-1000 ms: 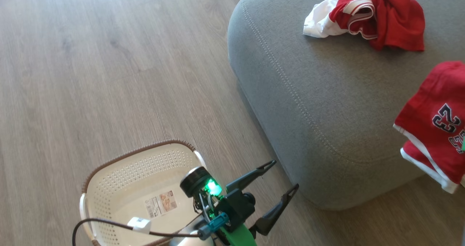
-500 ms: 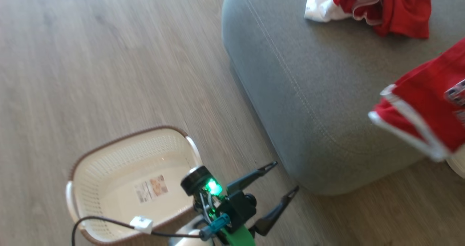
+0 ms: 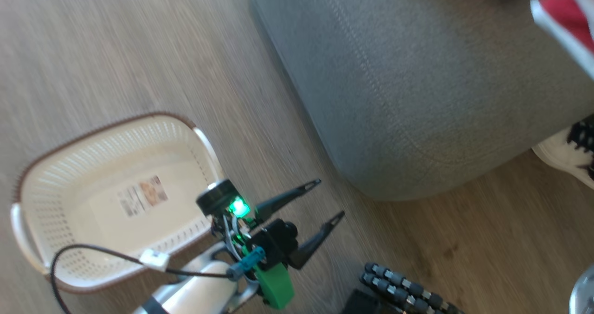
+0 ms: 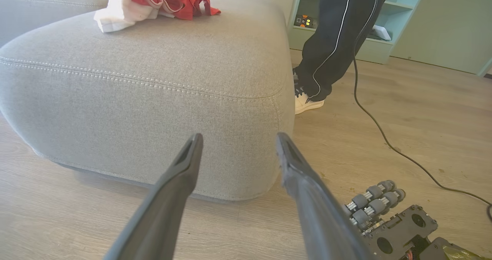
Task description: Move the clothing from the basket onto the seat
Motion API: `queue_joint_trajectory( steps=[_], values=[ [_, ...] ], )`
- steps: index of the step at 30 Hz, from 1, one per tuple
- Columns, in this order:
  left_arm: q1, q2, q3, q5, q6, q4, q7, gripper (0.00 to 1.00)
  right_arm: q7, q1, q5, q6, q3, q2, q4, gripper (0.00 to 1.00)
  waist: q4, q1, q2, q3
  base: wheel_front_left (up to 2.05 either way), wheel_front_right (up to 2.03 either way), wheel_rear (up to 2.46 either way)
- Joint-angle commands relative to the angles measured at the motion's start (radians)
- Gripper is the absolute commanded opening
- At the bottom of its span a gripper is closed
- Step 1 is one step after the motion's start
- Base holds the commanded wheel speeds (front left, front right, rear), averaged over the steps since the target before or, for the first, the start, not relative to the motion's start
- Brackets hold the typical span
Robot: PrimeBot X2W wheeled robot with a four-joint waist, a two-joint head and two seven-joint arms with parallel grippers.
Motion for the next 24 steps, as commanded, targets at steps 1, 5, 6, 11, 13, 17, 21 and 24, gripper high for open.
queue_joint_trajectory(
  steps=[1, 5, 6, 11, 13, 17, 21, 24],
  values=[
    [-0.030, 0.013, 0.012, 0.006, -0.001, -0.036, -0.005, 1.00, -0.002, -0.059, 0.003, 0.000, 0.008, -0.031, -0.010, 0.00, -0.016, -0.0002, 0.0000, 0.075, 0.00, 0.00, 0.00],
    [-0.056, 0.048, -0.001, 0.008, -0.001, -0.053, -0.005, 1.00, -0.002, -0.174, 0.008, 0.000, -0.003, -0.047, 0.055, 0.00, -0.009, -0.0002, 0.0000, 0.136, 0.00, 0.00, 0.00],
    [-0.062, 0.057, -0.005, 0.009, -0.001, -0.055, -0.005, 1.00, -0.002, -0.201, -0.006, 0.000, 0.003, -0.055, 0.073, 0.00, -0.007, -0.0002, 0.0000, 0.149, 0.00, 0.00, 0.00],
    [-0.079, 0.080, -0.013, 0.012, -0.001, -0.064, -0.005, 1.00, -0.002, -0.310, -0.056, 0.000, 0.011, -0.094, 0.161, 0.00, 0.005, -0.0002, 0.0000, 0.186, 0.00, 0.00, 0.00],
    [-0.085, 0.087, -0.011, 0.011, -0.001, -0.065, -0.005, 1.00, -0.002, -0.366, -0.074, 0.000, 0.005, -0.117, 0.211, 0.00, 0.014, -0.0002, 0.0000, 0.200, 0.00, 0.00, 0.00],
    [-0.094, 0.094, -0.003, 0.011, -0.001, -0.068, -0.005, 1.00, -0.002, -0.471, -0.108, 0.000, -0.030, -0.172, 0.316, 0.00, 0.039, -0.0002, 0.0000, 0.222, 0.00, 0.00, 0.00],
    [-0.116, 0.096, -0.006, 0.014, -0.001, -0.080, -0.005, 1.00, -0.002, -0.557, -0.167, 0.000, -0.067, -0.251, 0.409, 0.00, 0.085, -0.0002, 0.0000, 0.254, 0.00, 0.00, 0.00],
    [-0.126, 0.090, 0.007, 0.015, -0.001, -0.087, -0.005, 1.00, -0.002, -0.614, -0.212, 0.000, -0.109, -0.293, 0.476, 0.00, 0.115, -0.0002, 0.0000, 0.273, 0.00, 0.00, 0.00]
  ],
)
